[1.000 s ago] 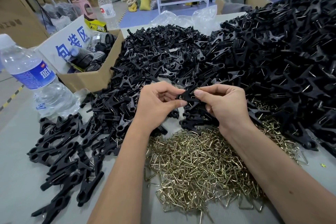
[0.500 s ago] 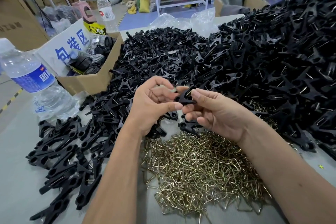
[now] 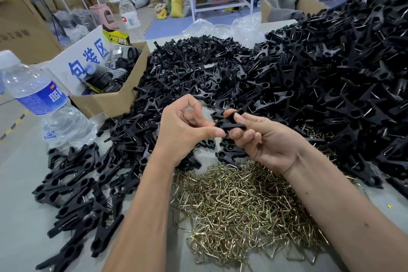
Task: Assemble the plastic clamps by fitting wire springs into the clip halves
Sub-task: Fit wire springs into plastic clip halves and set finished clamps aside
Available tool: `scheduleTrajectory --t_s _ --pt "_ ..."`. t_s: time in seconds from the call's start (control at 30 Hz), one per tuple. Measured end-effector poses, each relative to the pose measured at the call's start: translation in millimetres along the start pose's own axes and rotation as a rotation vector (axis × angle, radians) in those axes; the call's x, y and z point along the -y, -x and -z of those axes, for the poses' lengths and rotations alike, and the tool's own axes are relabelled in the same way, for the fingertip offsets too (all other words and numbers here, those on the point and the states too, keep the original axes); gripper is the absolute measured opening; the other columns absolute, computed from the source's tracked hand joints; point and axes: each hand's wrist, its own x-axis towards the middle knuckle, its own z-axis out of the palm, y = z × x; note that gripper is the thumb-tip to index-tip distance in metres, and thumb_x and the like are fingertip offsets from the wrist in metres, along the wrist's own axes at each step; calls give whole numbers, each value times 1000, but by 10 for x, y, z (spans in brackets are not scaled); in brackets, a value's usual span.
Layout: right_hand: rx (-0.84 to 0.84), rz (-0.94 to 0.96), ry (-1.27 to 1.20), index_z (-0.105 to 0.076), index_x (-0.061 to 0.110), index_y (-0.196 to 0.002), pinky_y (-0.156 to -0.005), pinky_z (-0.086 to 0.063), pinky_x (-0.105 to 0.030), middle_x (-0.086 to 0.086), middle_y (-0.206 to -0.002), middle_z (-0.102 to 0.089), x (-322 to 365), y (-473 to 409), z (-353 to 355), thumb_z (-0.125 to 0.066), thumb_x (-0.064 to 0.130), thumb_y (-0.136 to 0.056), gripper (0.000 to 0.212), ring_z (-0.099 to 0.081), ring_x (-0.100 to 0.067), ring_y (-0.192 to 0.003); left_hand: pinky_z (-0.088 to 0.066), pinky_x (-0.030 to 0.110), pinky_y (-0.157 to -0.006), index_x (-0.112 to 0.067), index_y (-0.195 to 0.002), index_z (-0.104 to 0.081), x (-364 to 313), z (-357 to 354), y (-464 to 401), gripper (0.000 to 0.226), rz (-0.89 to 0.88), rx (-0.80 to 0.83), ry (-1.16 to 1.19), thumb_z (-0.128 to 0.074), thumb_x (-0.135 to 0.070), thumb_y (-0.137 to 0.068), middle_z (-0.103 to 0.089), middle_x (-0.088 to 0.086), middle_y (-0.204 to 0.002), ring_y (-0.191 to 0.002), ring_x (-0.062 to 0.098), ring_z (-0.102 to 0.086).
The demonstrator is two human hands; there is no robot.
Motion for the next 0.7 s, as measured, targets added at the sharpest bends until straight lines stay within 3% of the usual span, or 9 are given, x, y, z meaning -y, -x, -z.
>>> scheduleTrajectory --t_s 0.13,0.2,0.3,0.37,0.43,0.5,0.57,0.63,0.7 --pt "-44 91 141 -80 11 -111 -46 -52 -11 -9 -76 -66 66 43 -7 -74 13 -86 26 -63 -6 -55 -61 29 -68 -8 -92 -62 -47 73 -9 37 36 52 121 -91 1 -69 -79 16 -87 -80 25 -78" --pt "-159 229 279 -79 14 -115 -47 -51 -12 -5 -76 -67 179 50 -38 -71 18 -88 28 -60 -6 -56 -62 32 -71 -5 -94 -63 -49 92 -32 30 47 -14 103 -86 4 -77 -80 15 -92 -87 28 -79" --pt "-428 538 470 -78 16 -118 -51 -53 -17 -4 -72 -72 513 -1 -127 -74 20 -84 35 -63 -12 -60 -64 42 -78 -10 -87 -65 -2 154 -163 21 91 -221 -181 -84 -5 -83 -80 2 -84 -82 21 -78" --pt "-644 720 698 -67 16 -137 -54 -57 -23 -7 -73 -75 766 -89 -194 -78 18 -88 50 -68 -17 -58 -63 39 -77 -18 -81 -65 36 245 -321 20 140 -322 -444 -84 -12 -83 -76 -4 -77 -74 13 -74" --pt "-847 820 965 -53 14 -149 -55 -60 -30 -10 -75 -75 973 -248 -230 -78 17 -93 61 -72 -18 -56 -61 35 -74 -24 -75 -65 48 348 -520 21 178 -386 -636 -82 -12 -81 -71 -8 -72 -70 9 -70" --pt "-984 860 1174 -53 12 -145 -62 -63 -37 -11 -85 -76 1093 -475 -280 -77 15 -93 56 -74 -18 -60 -57 33 -72 -25 -75 -66 81 436 -736 22 211 -386 -768 -74 -5 -81 -68 -9 -75 -75 11 -67" --pt "-965 854 1351 -64 11 -130 -71 -63 -34 -11 -97 -76 1098 -778 -391 -75 14 -93 38 -73 -15 -66 -50 31 -69 -23 -81 -68 151 515 -965 26 230 -349 -876 -66 3 -81 -67 -7 -84 -85 17 -65" --pt "-804 748 1635 -75 14 -110 -68 -54 -20 -6 -98 -77 1025 -1124 -495 -72 10 -93 17 -69 -8 -71 -48 33 -77 -22 -94 -72 240 574 -1199 31 227 -263 -1003 -63 5 -84 -68 -1 -99 -105 25 -61" --pt "-636 532 1931 -80 19 -103 -77 -55 -23 -4 -105 -77 945 -1498 -521 -69 4 -91 22 -72 -15 -88 -48 39 -89 -26 -114 -72 339 622 -1420 34 272 -126 -1201 -63 -1 -91 -63 8 -118 -124 34 -48"
